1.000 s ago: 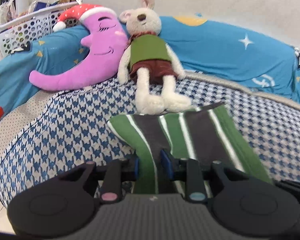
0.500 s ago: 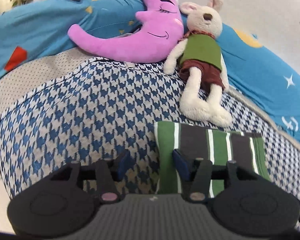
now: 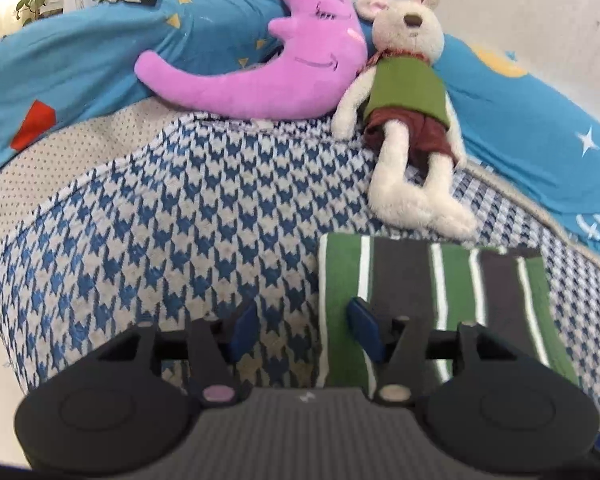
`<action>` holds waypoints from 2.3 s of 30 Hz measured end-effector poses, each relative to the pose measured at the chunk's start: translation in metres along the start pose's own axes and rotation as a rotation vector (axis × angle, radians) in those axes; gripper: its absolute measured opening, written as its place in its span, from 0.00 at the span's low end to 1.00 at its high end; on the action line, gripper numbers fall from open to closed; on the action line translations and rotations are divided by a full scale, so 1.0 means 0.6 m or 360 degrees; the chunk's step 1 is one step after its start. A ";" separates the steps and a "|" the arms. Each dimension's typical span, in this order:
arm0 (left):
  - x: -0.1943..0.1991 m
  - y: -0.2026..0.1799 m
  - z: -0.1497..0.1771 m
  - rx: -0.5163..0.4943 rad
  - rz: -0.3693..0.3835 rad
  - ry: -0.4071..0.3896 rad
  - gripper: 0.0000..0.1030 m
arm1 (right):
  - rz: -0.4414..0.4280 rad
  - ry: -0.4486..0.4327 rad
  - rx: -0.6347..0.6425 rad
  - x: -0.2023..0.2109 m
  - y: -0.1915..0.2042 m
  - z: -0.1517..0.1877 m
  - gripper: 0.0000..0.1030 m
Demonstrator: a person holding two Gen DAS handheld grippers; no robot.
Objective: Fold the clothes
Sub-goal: 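Lower the folded shirt onto the bed below the bunny plush with both grippers, then open both grippers and pull them back from the folded shirt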
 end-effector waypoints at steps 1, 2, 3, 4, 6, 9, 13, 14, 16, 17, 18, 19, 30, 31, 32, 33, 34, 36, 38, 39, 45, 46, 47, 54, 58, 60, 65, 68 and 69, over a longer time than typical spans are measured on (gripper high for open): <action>-0.005 0.000 0.001 0.0002 -0.0003 0.0012 0.55 | 0.0009 0.0011 -0.0003 -0.006 -0.002 0.002 0.22; -0.009 -0.001 0.002 -0.0001 -0.0005 0.0018 0.56 | 0.0018 0.0022 -0.0005 -0.011 -0.004 0.003 0.21; -0.012 -0.003 0.003 -0.0014 -0.0014 0.0018 0.56 | 0.0024 0.0025 -0.0007 -0.012 -0.005 0.004 0.21; -0.013 -0.006 0.004 -0.0032 -0.0027 0.0014 0.57 | 0.0029 0.0029 -0.0013 -0.012 -0.008 0.004 0.20; -0.014 -0.010 0.006 -0.0062 -0.0051 0.0008 0.58 | 0.0031 0.0028 -0.0028 -0.011 -0.012 0.009 0.18; -0.006 -0.006 0.004 -0.0030 -0.0033 0.0009 0.57 | 0.0035 0.0017 -0.0029 -0.004 -0.011 0.010 0.17; 0.022 -0.006 0.005 -0.0019 0.0017 -0.0013 0.56 | 0.0019 -0.0031 -0.0031 0.016 -0.005 0.005 0.17; 0.030 -0.008 0.008 -0.0024 0.0033 -0.0012 0.57 | 0.0019 -0.0044 -0.0028 0.023 -0.004 0.005 0.18; 0.046 -0.014 0.015 -0.0040 0.0060 -0.0008 0.57 | 0.0030 -0.0062 -0.0013 0.031 -0.002 0.004 0.18; 0.053 -0.017 0.020 -0.0056 0.0068 -0.0008 0.58 | 0.0037 -0.0068 -0.0009 0.034 -0.001 0.004 0.18; 0.060 -0.021 0.026 -0.0074 0.0077 -0.0007 0.58 | 0.0037 -0.0070 -0.0009 0.036 -0.001 0.004 0.18; 0.066 -0.025 0.034 -0.0096 0.0087 -0.0003 0.59 | 0.0038 -0.0072 -0.0008 0.037 -0.001 0.003 0.18; 0.075 -0.048 0.112 -0.0209 0.0113 0.0104 0.67 | 0.0033 -0.0087 0.0003 0.019 -0.009 -0.014 0.18; 0.074 -0.050 0.118 -0.0219 0.0111 0.0112 0.68 | 0.0026 -0.0082 -0.0005 0.013 -0.012 -0.017 0.18; 0.072 -0.051 0.122 -0.0227 0.0106 0.0116 0.69 | 0.0034 -0.0070 -0.0003 0.007 -0.014 -0.017 0.18; 0.070 -0.053 0.126 -0.0235 0.0101 0.0121 0.69 | 0.0041 -0.0058 -0.0001 0.001 -0.016 -0.018 0.18; 0.068 -0.055 0.129 -0.0242 0.0097 0.0125 0.71 | 0.0049 -0.0046 0.0001 -0.005 -0.018 -0.018 0.18; 0.064 -0.057 0.133 -0.0251 0.0089 0.0130 0.72 | 0.0065 -0.0035 -0.0001 -0.015 -0.021 -0.018 0.18; 0.061 -0.056 0.133 -0.0248 0.0083 0.0126 0.75 | 0.0075 -0.0022 -0.0011 -0.024 -0.025 -0.019 0.17; 0.060 -0.056 0.133 -0.0248 0.0080 0.0125 0.75 | 0.0079 -0.0015 -0.0015 -0.027 -0.026 -0.019 0.17; 0.057 -0.058 0.133 -0.0254 0.0052 0.0120 0.80 | 0.0089 -0.0001 -0.0029 -0.028 -0.026 -0.020 0.17; 0.058 -0.057 0.133 -0.0247 0.0046 0.0123 0.82 | 0.0086 -0.0004 -0.0031 -0.023 -0.023 -0.021 0.18; 0.059 -0.056 0.132 -0.0240 0.0043 0.0125 0.82 | 0.0084 -0.0007 -0.0034 -0.018 -0.021 -0.022 0.18; 0.079 -0.057 0.136 -0.0221 0.0065 0.0105 0.92 | 0.0128 -0.0014 0.0034 0.027 0.000 -0.011 0.18; 0.088 -0.051 0.151 -0.0202 0.0064 0.0103 0.93 | 0.0154 -0.0014 0.0043 0.053 -0.002 0.005 0.19; 0.092 -0.046 0.157 -0.0194 0.0051 0.0094 0.93 | 0.0158 -0.0014 0.0020 0.063 -0.005 0.013 0.19; 0.092 -0.034 0.161 -0.0155 0.0041 0.0096 0.93 | 0.0160 0.0012 -0.0017 0.072 -0.006 0.032 0.19; 0.089 -0.031 0.160 -0.0142 0.0042 0.0106 0.94 | 0.0164 0.0039 0.0006 0.066 -0.001 0.040 0.19; 0.087 -0.030 0.160 -0.0138 0.0042 0.0111 0.94 | 0.0171 0.0047 0.0021 0.062 0.001 0.041 0.19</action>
Point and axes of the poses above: each gripper's, at about its wrist camera, not at the fingertips, and x roughly against the way its jaws point, y to its left, z to its underside, the point moved 3 cm from there along -x, roughly the way its jaws point, and after that the axes turned 15 degrees about y, right-handed, at the moved point
